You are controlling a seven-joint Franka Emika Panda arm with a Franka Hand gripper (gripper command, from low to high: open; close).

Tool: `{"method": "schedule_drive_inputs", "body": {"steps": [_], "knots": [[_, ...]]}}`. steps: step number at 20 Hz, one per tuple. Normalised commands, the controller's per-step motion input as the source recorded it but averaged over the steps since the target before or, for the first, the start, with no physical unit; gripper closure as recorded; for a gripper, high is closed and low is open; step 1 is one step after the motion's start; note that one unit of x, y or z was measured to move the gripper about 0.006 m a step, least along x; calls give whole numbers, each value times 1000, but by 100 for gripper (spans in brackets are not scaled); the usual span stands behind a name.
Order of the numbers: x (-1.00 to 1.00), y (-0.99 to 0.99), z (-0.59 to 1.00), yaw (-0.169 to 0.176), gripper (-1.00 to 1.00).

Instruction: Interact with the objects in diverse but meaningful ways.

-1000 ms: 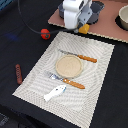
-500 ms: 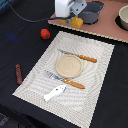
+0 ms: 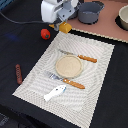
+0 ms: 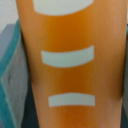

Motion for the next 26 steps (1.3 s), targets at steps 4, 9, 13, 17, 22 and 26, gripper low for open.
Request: {"method": "schedule_drive_inputs", "body": {"steps": [4, 9, 13, 17, 22, 26], "knots": [[-639, -764, -250, 0, 100], [-590, -802, -305, 0, 100], [-545, -812, -382, 0, 100], [-528, -811, -443, 0, 100], [-770, -446, -582, -7, 100], [-895, -79, -487, 0, 100]]}}
